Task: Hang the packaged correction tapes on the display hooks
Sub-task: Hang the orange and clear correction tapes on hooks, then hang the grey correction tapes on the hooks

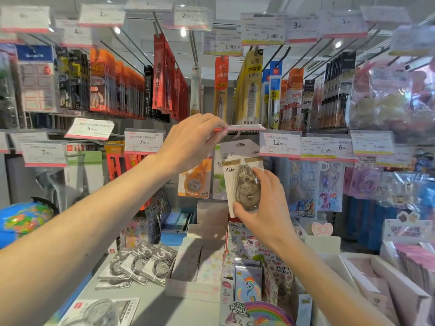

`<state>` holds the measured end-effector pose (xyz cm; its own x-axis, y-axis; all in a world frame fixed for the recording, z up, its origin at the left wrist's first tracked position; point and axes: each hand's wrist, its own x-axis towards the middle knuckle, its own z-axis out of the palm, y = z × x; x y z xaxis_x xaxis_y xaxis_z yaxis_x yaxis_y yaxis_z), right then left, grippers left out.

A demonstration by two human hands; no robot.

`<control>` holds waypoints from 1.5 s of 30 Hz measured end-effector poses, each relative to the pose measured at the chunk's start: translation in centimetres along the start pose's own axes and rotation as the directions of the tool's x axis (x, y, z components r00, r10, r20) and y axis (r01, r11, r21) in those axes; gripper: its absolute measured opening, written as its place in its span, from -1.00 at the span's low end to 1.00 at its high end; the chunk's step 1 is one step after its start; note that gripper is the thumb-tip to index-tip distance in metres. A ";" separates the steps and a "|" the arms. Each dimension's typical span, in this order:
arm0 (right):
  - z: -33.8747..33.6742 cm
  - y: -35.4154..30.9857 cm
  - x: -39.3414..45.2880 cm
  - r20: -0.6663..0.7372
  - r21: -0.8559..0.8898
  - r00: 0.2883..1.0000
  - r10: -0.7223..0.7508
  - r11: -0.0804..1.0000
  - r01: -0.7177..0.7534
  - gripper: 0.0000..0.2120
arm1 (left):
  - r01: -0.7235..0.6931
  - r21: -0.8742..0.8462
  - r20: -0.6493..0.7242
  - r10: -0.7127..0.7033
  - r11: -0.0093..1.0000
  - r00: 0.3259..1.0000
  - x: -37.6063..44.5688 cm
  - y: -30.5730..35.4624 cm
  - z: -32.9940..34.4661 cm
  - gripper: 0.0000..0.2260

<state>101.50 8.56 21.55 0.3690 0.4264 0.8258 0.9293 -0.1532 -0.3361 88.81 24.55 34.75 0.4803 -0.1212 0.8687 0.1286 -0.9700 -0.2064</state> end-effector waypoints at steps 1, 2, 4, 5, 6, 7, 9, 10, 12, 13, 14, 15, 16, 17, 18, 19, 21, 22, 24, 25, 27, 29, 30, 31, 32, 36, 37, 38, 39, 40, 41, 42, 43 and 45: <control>0.2 -0.1 0.1 0.003 -0.010 1.000 0.008 1.000 -0.008 -0.21 | 0.000 -0.006 0.003 0.000 1.000 1.000 0.0 0.0 0.0 -0.78; 0.3 -0.2 0.2 0.010 -0.023 1.000 0.017 1.000 -0.017 -0.20 | -0.001 -0.010 0.007 0.001 1.000 1.000 -0.1 0.0 0.0 -0.77; 0.8 -0.3 0.1 0.024 -0.053 0.999 0.037 0.998 -0.036 -0.19 | -0.009 -0.010 0.015 0.009 1.000 1.000 -0.1 -0.1 0.0 -0.74; 1.1 -0.3 0.2 0.027 -0.068 0.998 0.053 0.996 -0.051 -0.19 | -0.012 -0.007 0.017 0.012 1.000 1.000 -0.2 -0.2 0.0 -0.73; 1.3 -0.3 0.3 0.028 -0.081 0.997 0.076 0.994 -0.073 -0.19 | -0.014 -0.005 0.019 0.014 1.000 1.000 -0.2 -0.2 0.0 -0.72; 1.6 -0.3 0.6 0.031 -0.090 0.994 0.104 0.991 -0.101 -0.19 | -0.016 -0.005 0.019 0.016 1.000 1.000 -0.2 -0.2 0.0 -0.72; 2.4 -0.4 1.3 0.040 -0.110 0.987 0.158 0.982 -0.153 -0.20 | -0.020 -0.008 0.021 0.020 1.000 1.000 -0.2 -0.1 0.0 -0.72; 2.9 -0.5 1.7 0.043 -0.123 0.983 0.180 0.977 -0.173 -0.21 | -0.023 -0.008 0.021 0.023 1.000 1.000 -0.3 -0.1 0.1 -0.73; 3.9 -0.5 2.4 0.050 -0.148 0.974 0.219 0.966 -0.210 -0.24 | -0.027 -0.006 0.017 0.027 1.000 0.999 -0.4 -0.1 0.3 -0.77; 4.4 -0.4 2.7 0.059 -0.161 0.969 0.240 0.960 -0.228 -0.25 | -0.025 -0.003 0.014 0.025 1.000 1.000 -0.5 -0.1 0.4 -0.79; 4.8 -0.4 3.0 0.067 -0.178 0.963 0.259 0.953 -0.244 -0.26 | -0.023 0.000 0.009 0.023 1.000 1.000 -0.5 -0.2 0.5 -0.81; 5.2 -0.3 3.2 0.072 -0.192 0.958 0.276 0.947 -0.258 -0.27 | -0.023 0.003 0.004 0.023 1.000 1.000 -0.6 -0.2 0.5 -0.81; 5.5 -0.3 3.3 0.076 -0.199 0.954 0.289 0.942 -0.270 -0.27 | -0.024 0.004 0.000 0.024 1.000 1.000 -0.7 -0.3 0.6 -0.81; 5.8 -0.3 3.4 0.080 -0.199 0.950 0.301 0.939 -0.281 -0.27 | -0.028 0.004 -0.003 0.028 1.000 1.000 -0.7 -0.2 0.6 -0.81; 5.9 -0.3 3.4 0.083 -0.194 0.947 0.310 0.937 -0.289 -0.28 | -0.031 0.002 -0.008 0.031 1.000 0.999 -0.8 -0.2 0.6 -0.81; 6.1 -0.2 3.4 0.087 -0.186 0.945 0.315 0.937 -0.296 -0.28 | -0.033 0.002 -0.011 0.033 0.999 0.999 -0.9 -0.2 0.6 -0.80; 6.2 -0.1 3.3 0.093 -0.169 0.943 0.320 0.938 -0.302 -0.28 | -0.033 0.006 -0.023 0.033 0.999 0.999 -1.0 -0.2 0.7 -0.79; 6.2 -0.1 3.3 0.094 -0.160 0.942 0.321 0.939 -0.304 -0.29 | -0.034 0.007 -0.033 0.034 0.999 0.999 -1.1 -0.2 0.8 -0.79; 6.1 0.1 3.3 0.092 -0.139 0.942 0.324 0.940 -0.310 -0.30 | -0.034 0.001 -0.050 0.034 0.999 0.998 -1.2 -0.2 1.1 -0.78; 6.1 0.3 3.2 0.090 -0.127 0.941 0.327 0.941 -0.315 -0.29 | -0.029 -0.003 -0.051 0.029 1.000 0.998 -1.3 -0.2 1.3 -0.78; 5.9 0.5 3.0 0.091 -0.101 0.938 0.334 0.940 -0.325 -0.27 | -0.011 -0.013 -0.055 0.010 1.000 0.998 -1.6 -0.2 1.5 -0.76; 5.8 0.7 2.6 0.098 -0.067 0.936 0.337 0.941 -0.331 -0.24 | 0.017 -0.039 -0.058 -0.019 0.999 0.998 -2.1 0.0 1.6 -0.74; 5.7 0.9 2.4 0.103 -0.052 0.937 0.334 0.942 -0.330 -0.22 | 0.035 -0.055 -0.056 -0.038 0.998 0.998 -2.5 0.2 1.6 -0.73; 5.5 1.0 2.1 0.109 -0.044 0.938 0.328 0.945 -0.325 -0.20 | 0.056 -0.066 -0.053 -0.060 0.996 0.997 -3.0 0.3 1.5 -0.72; 5.4 1.1 1.7 0.116 -0.042 0.940 0.320 0.947 -0.318 -0.19 | 0.077 -0.075 -0.054 -0.081 0.994 0.995 -3.7 0.4 1.4 -0.72; 5.1 1.0 0.2 0.121 -0.058 0.958 0.262 0.965 -0.256 -0.24 | 0.215 -0.113 -0.004 -0.217 0.970 0.976 -8.1 0.0 1.1 -0.74; 5.2 0.9 -0.2 0.127 -0.073 0.963 0.240 0.970 -0.232 -0.28 | 0.275 -0.111 0.035 -0.273 0.955 0.961 -9.5 -0.1 1.0 -0.75; 5.4 0.7 -0.7 0.135 -0.093 0.968 0.211 0.975 -0.200 -0.32 | 0.340 -0.100 0.078 -0.333 0.935 0.940 -11.1 -0.5 1.1 -0.76; 5.7 0.5 -1.1 0.149 -0.116 0.973 0.174 0.981 -0.157 -0.36 | 0.407 -0.078 0.126 -0.396 0.910 0.910 -12.7 -0.9 1.2 -0.76; 6.1 0.1 -1.4 0.175 -0.139 0.976 0.130 0.984 -0.107 -0.41 | 0.472 -0.044 0.179 -0.458 0.880 0.871 -14.3 -1.3 1.4 -0.77; 6.7 -0.3 -1.7 0.216 -0.163 0.973 0.084 0.985 -0.049 -0.46 | 0.537 0.001 0.244 -0.521 0.844 0.818 -15.9 -1.8 1.7 -0.77; 7.3 -0.7 -1.9 0.272 -0.188 0.961 0.042 0.982 0.010 -0.52 | 0.601 0.049 0.321 -0.582 0.798 0.747 -17.5 -2.4 2.0 -0.78; 8.0 -1.1 -2.2 0.338 -0.210 0.941 0.012 0.976 0.063 -0.56 | 0.660 0.103 0.402 -0.638 0.744 0.657 -19.0 -2.9 2.5 -0.80; 9.6 -1.9 -2.5 0.472 -0.231 0.882 -0.014 0.963 0.139 -0.61 | 0.726 0.226 0.537 -0.705 0.650 0.464 -21.8 -3.7 3.7 -0.80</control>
<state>98.60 16.31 15.80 0.3044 0.7988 0.5189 0.9501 -0.2939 -0.1049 81.03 31.56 14.88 0.5979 0.7406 0.3068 0.6281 -0.6706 0.3947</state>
